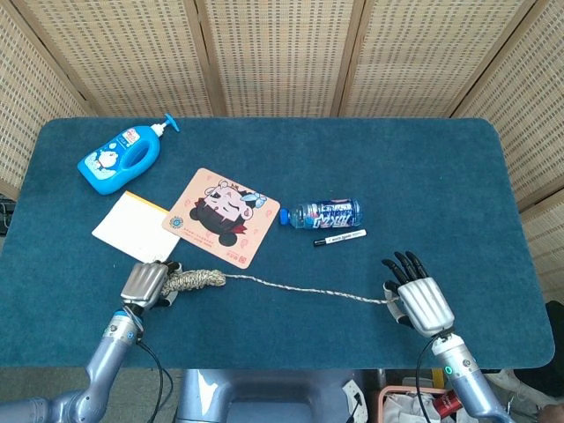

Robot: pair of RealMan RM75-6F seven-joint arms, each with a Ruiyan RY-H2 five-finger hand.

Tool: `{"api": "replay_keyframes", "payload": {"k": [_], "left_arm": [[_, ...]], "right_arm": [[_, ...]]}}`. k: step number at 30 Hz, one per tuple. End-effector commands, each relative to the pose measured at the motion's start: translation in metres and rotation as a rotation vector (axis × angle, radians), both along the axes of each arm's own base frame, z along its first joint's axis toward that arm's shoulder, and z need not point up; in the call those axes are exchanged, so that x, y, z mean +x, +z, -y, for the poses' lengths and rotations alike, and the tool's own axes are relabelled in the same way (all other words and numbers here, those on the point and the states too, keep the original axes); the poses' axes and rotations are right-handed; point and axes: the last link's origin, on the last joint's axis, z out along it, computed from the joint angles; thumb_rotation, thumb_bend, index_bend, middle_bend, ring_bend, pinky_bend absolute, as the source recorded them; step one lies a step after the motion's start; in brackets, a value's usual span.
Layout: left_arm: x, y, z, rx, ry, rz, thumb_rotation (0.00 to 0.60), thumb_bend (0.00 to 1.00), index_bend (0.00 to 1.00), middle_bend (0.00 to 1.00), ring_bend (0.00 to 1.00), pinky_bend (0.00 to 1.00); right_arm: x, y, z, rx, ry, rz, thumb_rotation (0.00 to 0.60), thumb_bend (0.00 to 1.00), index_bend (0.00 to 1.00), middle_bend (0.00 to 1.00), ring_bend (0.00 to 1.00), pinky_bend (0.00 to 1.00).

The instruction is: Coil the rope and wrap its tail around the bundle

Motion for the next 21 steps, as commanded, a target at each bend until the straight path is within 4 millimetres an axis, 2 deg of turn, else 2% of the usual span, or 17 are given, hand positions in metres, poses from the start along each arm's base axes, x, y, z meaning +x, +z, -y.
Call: {"api": "replay_keyframes", "payload": {"k": [1,5,7,11,16,18,21], "left_arm": [[0.001,0.009,-0.007,0.037,-0.004,0.043,0.600,0.44,0.51,0.41,0.40,0.50],[0.007,0.024,-0.019,0.082,-0.037,0.108,0.600,0.44,0.52,0.42,0.41,0.51],[0.019,0.041,-0.033,0.161,-0.111,0.157,0.600,0.44,0.52,0.44,0.43,0.52],[0.040,0.057,-0.054,0.223,-0.220,0.175,0.600,0.46,0.53,0.45,0.44,0.53],[0.062,0.058,-0.078,0.240,-0.288,0.159,0.600,0.48,0.53,0.45,0.44,0.53],[0.076,0.053,-0.088,0.250,-0.348,0.143,0.600,0.50,0.54,0.46,0.44,0.53],[0.089,0.045,-0.100,0.254,-0.375,0.149,0.600,0.52,0.54,0.46,0.44,0.53]], "right_arm": [[0.001,0.000,-0.001,0.001,0.006,0.000,0.600,0.52,0.70,0.14,0.00,0.00],[0.005,0.003,-0.004,0.003,0.027,0.004,0.600,0.52,0.70,0.14,0.00,0.00],[0.012,0.005,-0.008,0.005,0.072,0.000,0.600,0.52,0.70,0.14,0.00,0.00],[0.027,0.011,-0.011,0.041,0.140,0.014,0.600,0.52,0.70,0.14,0.00,0.00],[0.049,0.023,-0.008,0.113,0.211,0.057,0.600,0.52,0.70,0.14,0.00,0.00],[0.067,0.033,-0.006,0.164,0.240,0.113,0.600,0.52,0.70,0.14,0.00,0.00],[0.082,0.045,0.000,0.206,0.268,0.144,0.600,0.52,0.70,0.14,0.00,0.00]]}}
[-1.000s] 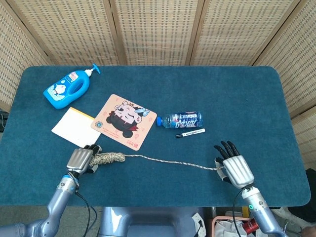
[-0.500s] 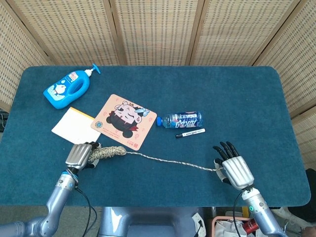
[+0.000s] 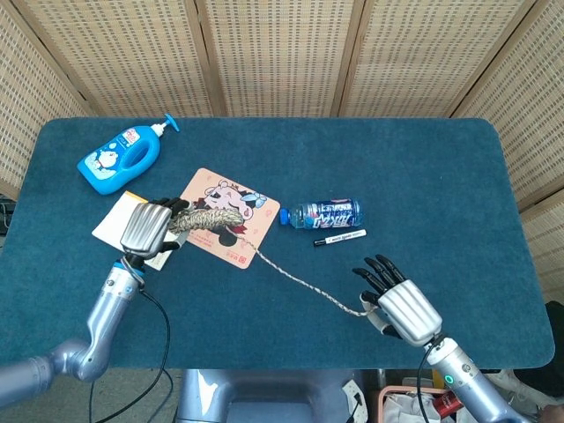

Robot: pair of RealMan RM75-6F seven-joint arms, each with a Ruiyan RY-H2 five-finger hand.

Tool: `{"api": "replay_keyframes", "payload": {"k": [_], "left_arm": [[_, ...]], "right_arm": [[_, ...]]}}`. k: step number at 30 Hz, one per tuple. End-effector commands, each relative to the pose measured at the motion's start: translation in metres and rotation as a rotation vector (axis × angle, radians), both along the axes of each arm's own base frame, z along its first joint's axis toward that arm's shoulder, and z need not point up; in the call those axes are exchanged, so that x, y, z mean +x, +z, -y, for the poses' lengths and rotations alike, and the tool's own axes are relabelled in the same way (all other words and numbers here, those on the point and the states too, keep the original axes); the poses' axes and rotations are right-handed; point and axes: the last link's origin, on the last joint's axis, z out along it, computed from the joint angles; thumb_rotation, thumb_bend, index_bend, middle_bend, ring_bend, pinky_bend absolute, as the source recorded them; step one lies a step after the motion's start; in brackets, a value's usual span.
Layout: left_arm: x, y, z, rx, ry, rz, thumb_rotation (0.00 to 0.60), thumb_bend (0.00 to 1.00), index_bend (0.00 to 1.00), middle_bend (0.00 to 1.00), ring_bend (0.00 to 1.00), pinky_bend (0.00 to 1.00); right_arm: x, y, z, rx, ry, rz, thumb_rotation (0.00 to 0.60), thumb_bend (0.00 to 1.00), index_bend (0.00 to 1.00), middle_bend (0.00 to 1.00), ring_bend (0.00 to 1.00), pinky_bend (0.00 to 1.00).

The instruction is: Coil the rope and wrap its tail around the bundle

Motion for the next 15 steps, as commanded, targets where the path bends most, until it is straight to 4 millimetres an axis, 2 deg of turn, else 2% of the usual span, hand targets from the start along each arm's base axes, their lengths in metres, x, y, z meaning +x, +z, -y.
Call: {"api": "replay_keyframes", "payload": {"k": [1,6,15], "left_arm": [[0.023,-0.011,-0.018,0.010,-0.057,-0.006,0.600,0.52,0.55,0.46,0.44,0.53],[0.052,-0.026,-0.034,0.006,-0.112,-0.054,0.600,0.53,0.55,0.47,0.44,0.53],[0.077,-0.056,-0.045,0.009,-0.181,-0.142,0.600,0.57,0.56,0.48,0.45,0.54]], "right_arm": [[0.026,0.015,0.007,0.073,0.055,0.042,0.600,0.52,0.71,0.14,0.00,0.00],[0.052,0.032,0.025,0.108,0.094,0.068,0.600,0.52,0.71,0.14,0.00,0.00],[0.097,0.054,0.046,0.180,0.114,0.138,0.600,0.52,0.71,0.14,0.00,0.00]]}}
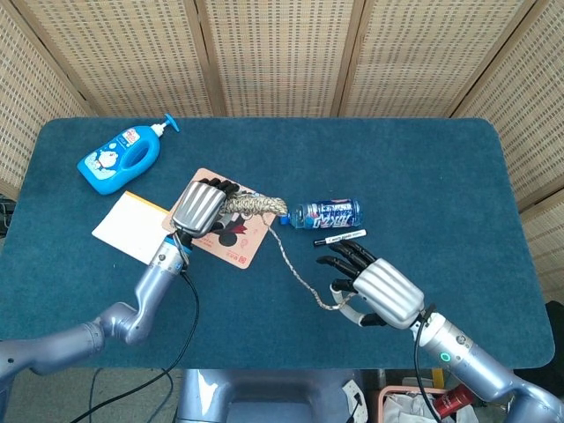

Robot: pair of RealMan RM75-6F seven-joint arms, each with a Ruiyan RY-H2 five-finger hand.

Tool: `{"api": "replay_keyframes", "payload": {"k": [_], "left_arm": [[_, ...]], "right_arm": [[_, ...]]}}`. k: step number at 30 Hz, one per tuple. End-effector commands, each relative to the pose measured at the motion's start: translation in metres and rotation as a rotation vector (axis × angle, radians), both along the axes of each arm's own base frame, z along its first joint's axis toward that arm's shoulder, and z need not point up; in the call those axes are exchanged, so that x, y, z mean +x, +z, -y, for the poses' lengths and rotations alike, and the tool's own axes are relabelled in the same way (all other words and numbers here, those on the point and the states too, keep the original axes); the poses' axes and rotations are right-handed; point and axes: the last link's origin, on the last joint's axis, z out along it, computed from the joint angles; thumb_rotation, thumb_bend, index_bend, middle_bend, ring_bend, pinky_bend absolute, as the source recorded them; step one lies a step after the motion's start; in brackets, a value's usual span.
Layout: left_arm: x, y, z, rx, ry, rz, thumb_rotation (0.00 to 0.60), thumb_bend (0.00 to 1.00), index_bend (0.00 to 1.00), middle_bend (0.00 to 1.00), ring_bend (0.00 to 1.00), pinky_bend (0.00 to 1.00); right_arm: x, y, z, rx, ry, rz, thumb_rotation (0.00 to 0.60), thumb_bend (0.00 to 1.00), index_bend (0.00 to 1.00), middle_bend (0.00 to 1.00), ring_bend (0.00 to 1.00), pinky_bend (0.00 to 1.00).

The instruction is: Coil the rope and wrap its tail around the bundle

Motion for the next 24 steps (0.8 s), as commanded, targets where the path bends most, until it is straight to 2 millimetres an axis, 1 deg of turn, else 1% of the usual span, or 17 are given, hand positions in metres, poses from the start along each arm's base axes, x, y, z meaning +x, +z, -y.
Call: {"api": "replay_keyframes", "payload": {"k": [1,5,6,10,14,16,21,24], "left_arm": [[0.011,-0.014,-0.001,-0.007,-0.032,-0.030,0.600,0.58,0.56,0.48,0.45,0.54],[0.017,-0.021,-0.001,-0.010,-0.045,-0.034,0.600,0.58,0.56,0.48,0.45,0.54],[0.021,-0.025,-0.002,-0.010,-0.051,-0.035,0.600,0.58,0.56,0.48,0.45,0.54],[0.025,-0.034,-0.003,-0.008,-0.055,-0.044,0.600,0.59,0.57,0.48,0.45,0.54],[0.026,-0.040,-0.005,-0.009,-0.053,-0.053,0.600,0.69,0.59,0.48,0.45,0.54],[0.026,-0.046,-0.007,-0.013,-0.048,-0.066,0.600,0.73,0.59,0.48,0.45,0.54],[0.025,-0.060,-0.007,-0.032,-0.043,-0.074,0.600,0.74,0.59,0.48,0.45,0.54],[0.025,-0.068,-0.004,-0.047,-0.048,-0.071,0.600,0.74,0.59,0.49,0.45,0.54]], "right_arm": [[0.021,0.010,0.012,0.003,0.021,0.018,0.600,0.52,0.71,0.14,0.00,0.00],[0.035,0.016,0.020,0.019,0.018,0.050,0.600,0.52,0.71,0.14,0.00,0.00],[0.046,0.022,0.027,0.025,0.016,0.080,0.600,0.52,0.71,0.14,0.00,0.00],[0.064,0.032,0.040,0.049,-0.009,0.132,0.600,0.52,0.71,0.14,0.00,0.00],[0.078,0.039,0.048,0.083,-0.034,0.185,0.600,0.52,0.71,0.14,0.00,0.00],[0.090,0.045,0.053,0.115,-0.052,0.249,0.600,0.52,0.71,0.14,0.00,0.00],[0.113,0.056,0.067,0.160,-0.089,0.368,0.600,0.52,0.71,0.14,0.00,0.00],[0.122,0.059,0.075,0.185,-0.122,0.425,0.600,0.52,0.71,0.14,0.00,0.00]]}}
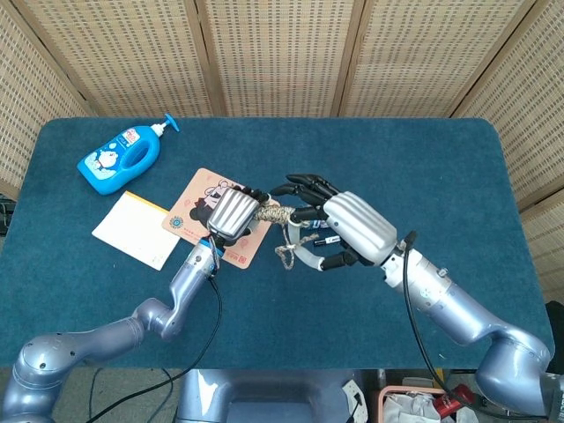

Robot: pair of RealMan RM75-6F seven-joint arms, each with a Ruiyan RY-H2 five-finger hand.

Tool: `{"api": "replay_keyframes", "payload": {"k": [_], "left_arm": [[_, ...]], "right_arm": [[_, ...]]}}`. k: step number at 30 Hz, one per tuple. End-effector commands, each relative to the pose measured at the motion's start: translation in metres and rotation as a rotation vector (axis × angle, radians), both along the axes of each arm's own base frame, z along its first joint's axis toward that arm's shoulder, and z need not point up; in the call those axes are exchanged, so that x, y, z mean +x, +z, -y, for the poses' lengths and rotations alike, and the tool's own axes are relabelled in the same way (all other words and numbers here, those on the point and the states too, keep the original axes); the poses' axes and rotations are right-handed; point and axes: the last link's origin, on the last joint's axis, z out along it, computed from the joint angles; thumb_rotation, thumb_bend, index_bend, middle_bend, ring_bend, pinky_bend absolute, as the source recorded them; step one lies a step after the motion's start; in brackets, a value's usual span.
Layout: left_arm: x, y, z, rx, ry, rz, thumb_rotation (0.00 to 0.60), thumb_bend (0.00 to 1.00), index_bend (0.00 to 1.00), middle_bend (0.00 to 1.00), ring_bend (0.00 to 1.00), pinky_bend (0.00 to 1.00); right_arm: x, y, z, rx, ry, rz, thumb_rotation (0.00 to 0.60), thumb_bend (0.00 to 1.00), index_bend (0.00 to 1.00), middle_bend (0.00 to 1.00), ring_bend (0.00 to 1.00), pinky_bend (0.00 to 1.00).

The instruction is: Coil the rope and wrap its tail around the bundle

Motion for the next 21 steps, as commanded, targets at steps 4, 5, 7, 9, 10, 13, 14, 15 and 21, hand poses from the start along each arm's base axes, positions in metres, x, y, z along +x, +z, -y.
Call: {"api": "replay_keyframes", "payload": {"k": [4,5,7,9,10,13,14,15,21], "left_arm": [[0.003,-0.019,0.009,-0.045,-0.024,0.009,0.600,0.74,0.59,0.49,0.45,0.54],[0.004,-0.020,0.010,-0.050,-0.028,0.013,0.600,0.74,0.59,0.49,0.45,0.54],[0.006,-0.023,0.012,-0.057,-0.044,0.013,0.600,0.74,0.59,0.49,0.45,0.54],[0.008,-0.026,0.014,-0.062,-0.062,0.007,0.600,0.75,0.59,0.49,0.45,0.54],[0.009,-0.027,0.015,-0.062,-0.073,0.003,0.600,0.76,0.59,0.49,0.45,0.54],[0.011,-0.030,0.021,-0.070,-0.122,-0.015,0.600,0.77,0.59,0.49,0.45,0.54],[0.011,-0.031,0.023,-0.071,-0.135,-0.019,0.600,0.77,0.59,0.49,0.45,0.54],[0.011,-0.031,0.024,-0.071,-0.147,-0.023,0.600,0.77,0.59,0.49,0.45,0.54],[0.007,-0.036,0.034,-0.131,-0.194,-0.029,0.600,0.77,0.59,0.49,0.45,0.54]], "right_arm": [[0.026,0.008,0.020,0.076,-0.086,0.146,0.600,0.52,0.71,0.14,0.00,0.00],[0.028,0.008,0.021,0.082,-0.096,0.157,0.600,0.52,0.71,0.14,0.00,0.00],[0.032,0.007,0.023,0.103,-0.117,0.183,0.600,0.52,0.71,0.14,0.00,0.00],[0.036,0.006,0.023,0.122,-0.130,0.196,0.600,0.52,0.71,0.14,0.00,0.00],[0.039,0.006,0.024,0.127,-0.132,0.201,0.600,0.52,0.71,0.14,0.00,0.00],[0.048,0.010,0.028,0.098,-0.124,0.219,0.600,0.52,0.71,0.14,0.00,0.00],[0.049,0.011,0.030,0.089,-0.126,0.227,0.600,0.52,0.71,0.14,0.00,0.00],[0.051,0.011,0.031,0.083,-0.130,0.236,0.600,0.52,0.71,0.14,0.00,0.00],[0.053,0.012,0.043,0.072,-0.177,0.251,0.600,0.52,0.71,0.14,0.00,0.00]]}}
